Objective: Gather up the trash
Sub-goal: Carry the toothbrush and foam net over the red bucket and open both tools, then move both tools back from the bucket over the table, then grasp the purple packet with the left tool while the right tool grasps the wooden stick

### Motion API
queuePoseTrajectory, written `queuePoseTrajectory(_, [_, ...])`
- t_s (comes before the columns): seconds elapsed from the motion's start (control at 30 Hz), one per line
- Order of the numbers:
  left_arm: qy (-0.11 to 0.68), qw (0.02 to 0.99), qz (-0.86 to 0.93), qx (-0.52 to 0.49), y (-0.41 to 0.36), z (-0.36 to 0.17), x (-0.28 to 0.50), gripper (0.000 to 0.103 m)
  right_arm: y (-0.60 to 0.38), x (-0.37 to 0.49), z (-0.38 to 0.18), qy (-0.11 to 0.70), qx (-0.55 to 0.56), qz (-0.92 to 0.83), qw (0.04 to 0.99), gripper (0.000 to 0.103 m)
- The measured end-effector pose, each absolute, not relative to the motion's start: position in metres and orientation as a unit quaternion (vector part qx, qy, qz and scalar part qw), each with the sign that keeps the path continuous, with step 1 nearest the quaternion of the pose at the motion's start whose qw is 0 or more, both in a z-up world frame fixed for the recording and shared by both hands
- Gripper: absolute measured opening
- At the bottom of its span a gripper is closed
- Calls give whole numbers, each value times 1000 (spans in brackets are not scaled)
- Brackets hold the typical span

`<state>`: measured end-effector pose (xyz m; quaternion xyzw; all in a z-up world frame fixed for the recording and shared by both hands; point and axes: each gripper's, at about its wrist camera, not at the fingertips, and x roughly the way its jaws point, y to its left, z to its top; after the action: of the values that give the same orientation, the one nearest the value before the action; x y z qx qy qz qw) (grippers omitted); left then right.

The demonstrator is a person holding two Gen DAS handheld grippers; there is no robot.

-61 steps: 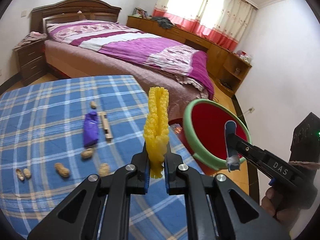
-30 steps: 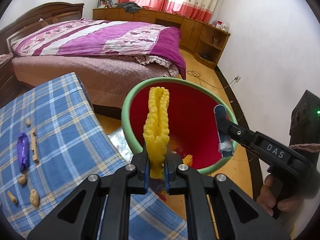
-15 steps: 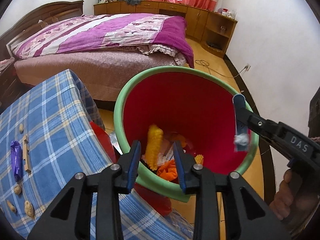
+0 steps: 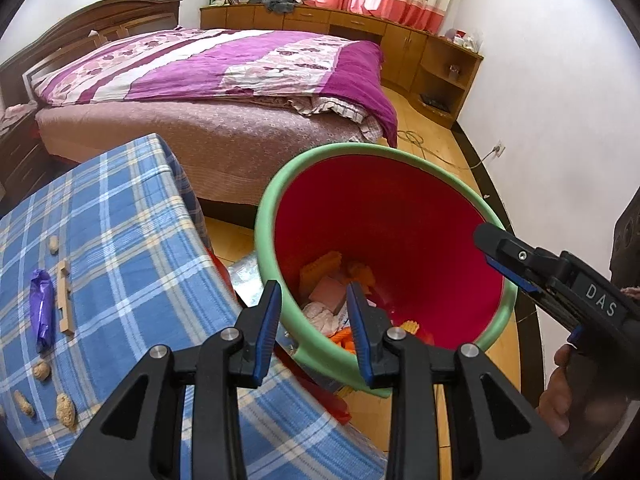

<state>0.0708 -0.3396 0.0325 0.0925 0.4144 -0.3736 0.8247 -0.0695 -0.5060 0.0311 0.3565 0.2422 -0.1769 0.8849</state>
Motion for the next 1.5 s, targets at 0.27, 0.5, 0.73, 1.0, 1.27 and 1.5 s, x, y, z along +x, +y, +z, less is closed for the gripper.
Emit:
queuePoseTrajectory(0.27, [410,834,-362,76,-311,39,76,34,-490,-69,38,239,347,-182,889,62])
queuePoseTrajectory(0.5, [405,848,-338,59,-281,46,83,34,-468,-64,44,241,338,-168,894,70])
queuePoseTrajectory(0.73, [406,858,-311,46,-250,47,92,34,-448,-57,49,246,329,-156,898,72])
queuePoseTrajectory(1.0, [410,869,-277,30,-217,43,106,34,-432,-49,48,256,330,-146,897,72])
queuePoseTrajectory(1.27, [419,877,-236,13,-187,34,125,34,-426,-41,42,266,330,-146,894,74])
queuePoseTrajectory(1.5, [427,881,-206,6,-166,24,142,34,-421,-29,36,278,332,-142,890,74])
